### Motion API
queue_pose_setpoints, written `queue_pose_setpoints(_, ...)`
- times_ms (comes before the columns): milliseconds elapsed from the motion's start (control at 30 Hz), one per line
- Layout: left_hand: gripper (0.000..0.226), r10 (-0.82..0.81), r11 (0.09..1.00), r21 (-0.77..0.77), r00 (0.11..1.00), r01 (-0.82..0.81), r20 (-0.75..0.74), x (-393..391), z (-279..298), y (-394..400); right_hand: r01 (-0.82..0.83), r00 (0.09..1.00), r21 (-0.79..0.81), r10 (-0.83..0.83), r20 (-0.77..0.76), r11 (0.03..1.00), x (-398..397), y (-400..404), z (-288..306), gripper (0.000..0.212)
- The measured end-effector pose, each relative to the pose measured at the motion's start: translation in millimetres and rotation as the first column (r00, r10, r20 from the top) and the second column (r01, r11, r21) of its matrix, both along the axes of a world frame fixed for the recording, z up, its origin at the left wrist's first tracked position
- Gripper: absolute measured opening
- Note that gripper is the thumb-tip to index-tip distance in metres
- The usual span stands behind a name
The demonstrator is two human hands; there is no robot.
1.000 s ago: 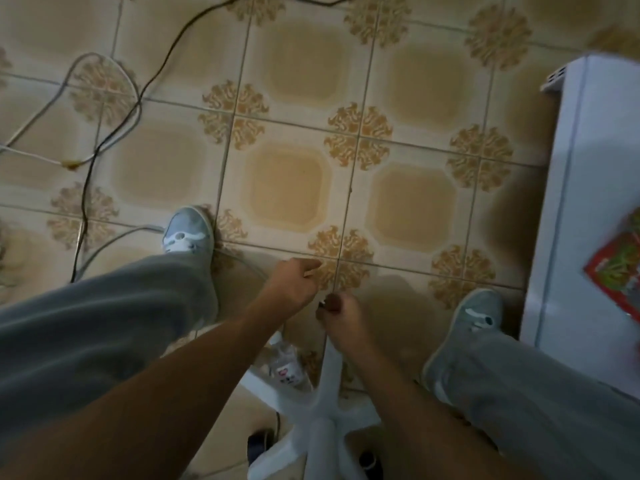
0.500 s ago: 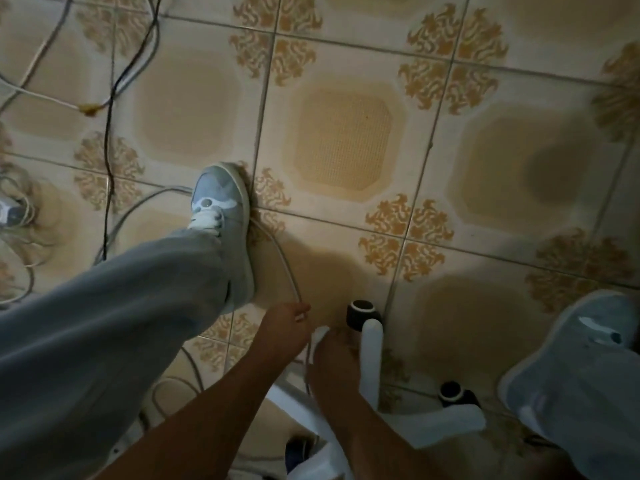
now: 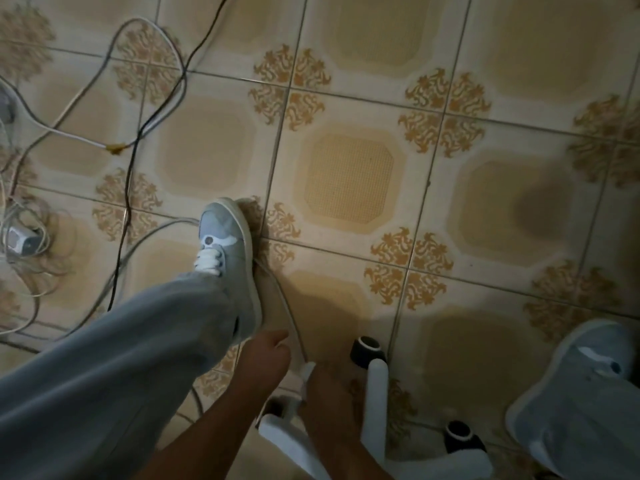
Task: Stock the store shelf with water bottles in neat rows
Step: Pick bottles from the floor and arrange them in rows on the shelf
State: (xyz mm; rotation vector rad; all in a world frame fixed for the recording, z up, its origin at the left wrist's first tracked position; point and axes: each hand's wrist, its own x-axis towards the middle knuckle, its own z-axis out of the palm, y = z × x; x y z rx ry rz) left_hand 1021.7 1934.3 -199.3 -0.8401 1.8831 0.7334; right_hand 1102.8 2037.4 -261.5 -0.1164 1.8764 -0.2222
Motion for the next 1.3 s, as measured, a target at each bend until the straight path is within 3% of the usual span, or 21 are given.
queue_pose_setpoints(67,0.047,-0.008,1.000,-0.006,1.000,0.008,0.016,5,-2,-11,0.319,0.948,-0.092,-0.319,0.013,0.943,-19,-10,-1,0.047)
queue_pose_setpoints(133,0.046,0.026,1.000,-0.012,0.999,-0.025,0.027,9,1,-17,0.449,0.892,-0.133,-0.452,0.004,0.884,-43,-17,-6,0.054)
queue_pose_setpoints(333,0.047,0.124,0.992,-0.001,0.992,-0.124,-0.018,6,17,-7,0.528,0.806,-0.182,-0.557,-0.202,0.830,-123,8,23,0.056)
queue_pose_setpoints(433,0.039,0.144,0.982,0.142,0.983,-0.127,-0.116,-15,35,20,0.576,0.731,-0.261,-0.631,-0.259,0.775,-158,45,61,0.063)
queue_pose_setpoints(567,0.049,0.157,0.947,0.317,0.938,-0.054,-0.309,-60,69,64,0.616,0.583,-0.384,-0.726,-0.365,0.688,-202,94,129,0.065)
queue_pose_setpoints(733,0.071,0.139,0.914,0.398,0.859,0.080,-0.493,-112,152,132,0.613,0.382,-0.434,-0.729,-0.568,0.660,-239,164,239,0.055)
queue_pose_setpoints(900,0.076,0.104,0.847,0.440,0.721,0.297,-0.685,-138,248,202,0.591,0.159,-0.484,-0.681,-0.715,0.646,-244,228,364,0.053)
queue_pose_setpoints(1033,0.073,0.058,0.760,0.422,0.595,0.494,-0.802,-141,330,252,0.602,-0.028,-0.523,-0.639,-0.769,0.603,-223,276,463,0.050)
queue_pose_setpoints(1200,0.050,0.107,0.594,0.499,0.554,0.631,-0.826,-121,433,304,0.603,-0.250,-0.572,-0.549,-0.797,0.556,-179,321,573,0.037)
queue_pose_setpoints(1300,0.058,0.123,0.500,0.483,0.494,0.719,-0.861,-101,485,328,0.606,-0.357,-0.561,-0.437,-0.826,0.564,-146,339,629,0.036)
